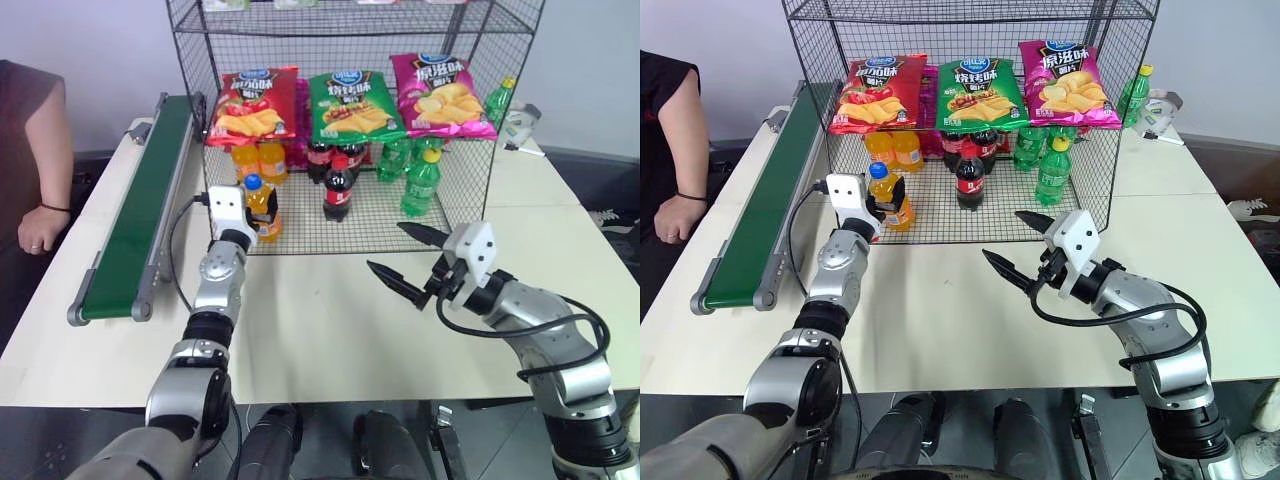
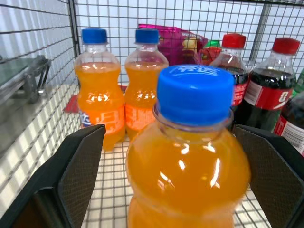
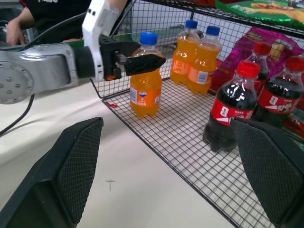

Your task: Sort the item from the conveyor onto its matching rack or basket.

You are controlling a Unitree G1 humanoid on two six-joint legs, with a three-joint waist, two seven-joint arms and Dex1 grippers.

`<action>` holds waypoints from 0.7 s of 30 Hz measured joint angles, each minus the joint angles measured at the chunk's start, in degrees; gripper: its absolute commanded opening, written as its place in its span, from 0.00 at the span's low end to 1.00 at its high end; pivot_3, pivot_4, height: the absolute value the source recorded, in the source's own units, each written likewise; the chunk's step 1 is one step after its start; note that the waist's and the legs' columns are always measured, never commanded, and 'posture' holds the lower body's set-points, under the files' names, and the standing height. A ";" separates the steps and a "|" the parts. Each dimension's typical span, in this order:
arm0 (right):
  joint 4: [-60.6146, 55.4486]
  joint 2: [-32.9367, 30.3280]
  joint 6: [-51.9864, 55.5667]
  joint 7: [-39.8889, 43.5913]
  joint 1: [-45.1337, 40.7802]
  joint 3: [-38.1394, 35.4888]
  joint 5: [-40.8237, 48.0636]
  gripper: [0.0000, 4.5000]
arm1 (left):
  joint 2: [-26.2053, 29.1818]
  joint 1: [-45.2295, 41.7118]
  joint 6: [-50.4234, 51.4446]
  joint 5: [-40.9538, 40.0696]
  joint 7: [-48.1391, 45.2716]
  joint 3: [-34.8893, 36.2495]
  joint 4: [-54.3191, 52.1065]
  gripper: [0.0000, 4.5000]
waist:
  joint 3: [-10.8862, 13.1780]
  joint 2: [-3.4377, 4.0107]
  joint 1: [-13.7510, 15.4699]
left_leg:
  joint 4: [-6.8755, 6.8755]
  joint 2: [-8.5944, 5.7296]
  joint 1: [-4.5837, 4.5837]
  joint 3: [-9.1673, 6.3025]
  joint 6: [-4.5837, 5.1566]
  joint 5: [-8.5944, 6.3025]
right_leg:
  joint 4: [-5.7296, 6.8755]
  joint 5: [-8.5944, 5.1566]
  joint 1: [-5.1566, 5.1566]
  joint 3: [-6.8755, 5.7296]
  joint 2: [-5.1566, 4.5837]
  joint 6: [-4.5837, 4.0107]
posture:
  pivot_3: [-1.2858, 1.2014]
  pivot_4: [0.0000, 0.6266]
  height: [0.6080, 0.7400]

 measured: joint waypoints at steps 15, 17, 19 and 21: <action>-0.04 -1.09 0.51 0.85 -0.99 -0.06 0.10 1.00 | 15.51 16.68 31.86 -9.81 -16.46 -1.97 -38.89 1.00 | -0.02 0.05 -0.05 | -0.03 0.03 0.03 -0.01 -0.01 0.00 | 0.01 -0.01 -0.02 0.05 -0.06 -0.03 | 0.52 0.24 1.00; -0.05 -1.58 0.60 0.97 -0.94 -0.42 0.14 1.00 | 20.05 18.55 37.52 -13.59 -20.61 -1.07 -42.32 1.00 | -0.02 0.06 -0.12 | -0.06 0.06 0.03 -0.01 -0.01 0.00 | 0.01 -0.02 -0.04 0.06 -0.06 -0.04 | 0.52 0.24 1.00; -0.05 -2.04 0.75 1.12 -0.72 -1.27 0.23 1.00 | 23.47 19.36 41.34 -16.28 -23.04 0.42 -44.70 1.00 | 0.00 0.08 -0.15 | -0.07 0.07 0.03 -0.01 -0.01 0.00 | 0.00 -0.02 -0.04 0.06 -0.07 -0.05 | 0.52 0.24 1.00; -0.06 -2.63 1.00 1.43 -0.55 -2.06 0.64 1.00 | 25.96 20.28 43.98 -18.33 -24.60 2.23 -47.33 1.00 | -0.01 0.09 0.01 | -0.06 0.06 0.04 -0.01 -0.01 -0.01 | -0.01 -0.02 -0.02 0.06 -0.10 -0.05 | 0.52 0.24 1.00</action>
